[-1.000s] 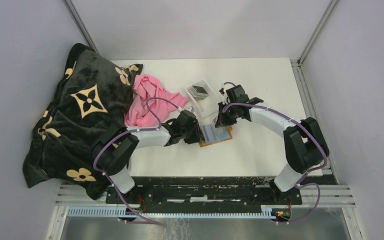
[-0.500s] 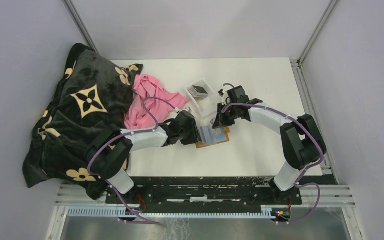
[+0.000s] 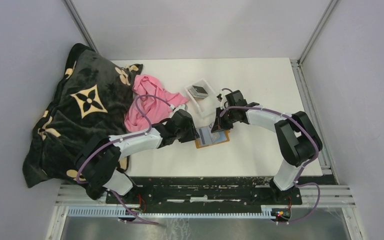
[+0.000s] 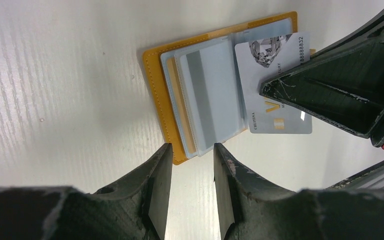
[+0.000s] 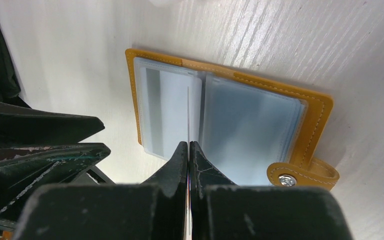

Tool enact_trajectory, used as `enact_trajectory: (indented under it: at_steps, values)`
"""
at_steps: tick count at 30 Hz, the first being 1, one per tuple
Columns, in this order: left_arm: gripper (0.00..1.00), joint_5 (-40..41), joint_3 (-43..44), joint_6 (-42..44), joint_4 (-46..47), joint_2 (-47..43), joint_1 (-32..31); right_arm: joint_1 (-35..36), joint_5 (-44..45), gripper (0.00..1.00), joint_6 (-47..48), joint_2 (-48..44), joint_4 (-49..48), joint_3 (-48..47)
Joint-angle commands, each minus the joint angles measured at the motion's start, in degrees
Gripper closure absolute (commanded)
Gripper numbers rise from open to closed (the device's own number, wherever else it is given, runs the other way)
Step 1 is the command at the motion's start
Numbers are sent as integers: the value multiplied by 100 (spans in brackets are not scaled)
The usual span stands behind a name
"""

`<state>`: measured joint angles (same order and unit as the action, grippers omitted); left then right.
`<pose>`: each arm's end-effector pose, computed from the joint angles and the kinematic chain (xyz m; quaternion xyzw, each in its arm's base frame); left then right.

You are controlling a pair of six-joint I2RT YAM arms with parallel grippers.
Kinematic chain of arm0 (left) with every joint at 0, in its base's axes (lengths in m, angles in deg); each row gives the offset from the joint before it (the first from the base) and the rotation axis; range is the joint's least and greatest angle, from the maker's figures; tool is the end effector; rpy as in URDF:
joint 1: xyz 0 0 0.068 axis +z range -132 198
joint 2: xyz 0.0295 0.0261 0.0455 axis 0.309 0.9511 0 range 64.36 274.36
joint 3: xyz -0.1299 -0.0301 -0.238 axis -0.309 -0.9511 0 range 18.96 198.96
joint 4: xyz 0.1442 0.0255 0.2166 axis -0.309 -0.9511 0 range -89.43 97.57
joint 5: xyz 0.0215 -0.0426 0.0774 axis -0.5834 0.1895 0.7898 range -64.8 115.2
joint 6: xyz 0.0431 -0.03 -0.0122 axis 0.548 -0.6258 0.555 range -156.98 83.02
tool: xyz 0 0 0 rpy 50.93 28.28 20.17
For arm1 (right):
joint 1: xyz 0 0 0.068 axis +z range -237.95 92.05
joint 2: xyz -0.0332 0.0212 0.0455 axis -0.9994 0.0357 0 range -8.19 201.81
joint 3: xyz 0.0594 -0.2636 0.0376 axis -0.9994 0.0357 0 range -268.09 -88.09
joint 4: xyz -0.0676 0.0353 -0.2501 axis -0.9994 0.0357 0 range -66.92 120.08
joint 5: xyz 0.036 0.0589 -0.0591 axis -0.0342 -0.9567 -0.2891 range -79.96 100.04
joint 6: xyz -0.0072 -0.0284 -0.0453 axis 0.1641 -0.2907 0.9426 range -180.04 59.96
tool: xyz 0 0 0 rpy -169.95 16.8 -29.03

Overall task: Put the credit cards into the card holder
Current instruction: Turn over the card slot in the card holder.

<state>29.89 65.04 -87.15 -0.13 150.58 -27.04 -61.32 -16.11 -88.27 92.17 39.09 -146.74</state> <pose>0.2156 -0.2117 0.1837 -0.0564 0.9307 -0.2397 0.2705 0.3030 0.1696 0.1654 -0.0499 0.9364 0.3177 0.1403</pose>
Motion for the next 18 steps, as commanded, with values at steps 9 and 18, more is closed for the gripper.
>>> enact_trajectory:
  at_steps: [9,18]
  values:
    - [59,146,81,262,16,331,-38,43,-204,99,-96,175,-585,171]
    - [59,160,93,260,91,560,-40,36,-171,99,-61,218,-641,203]
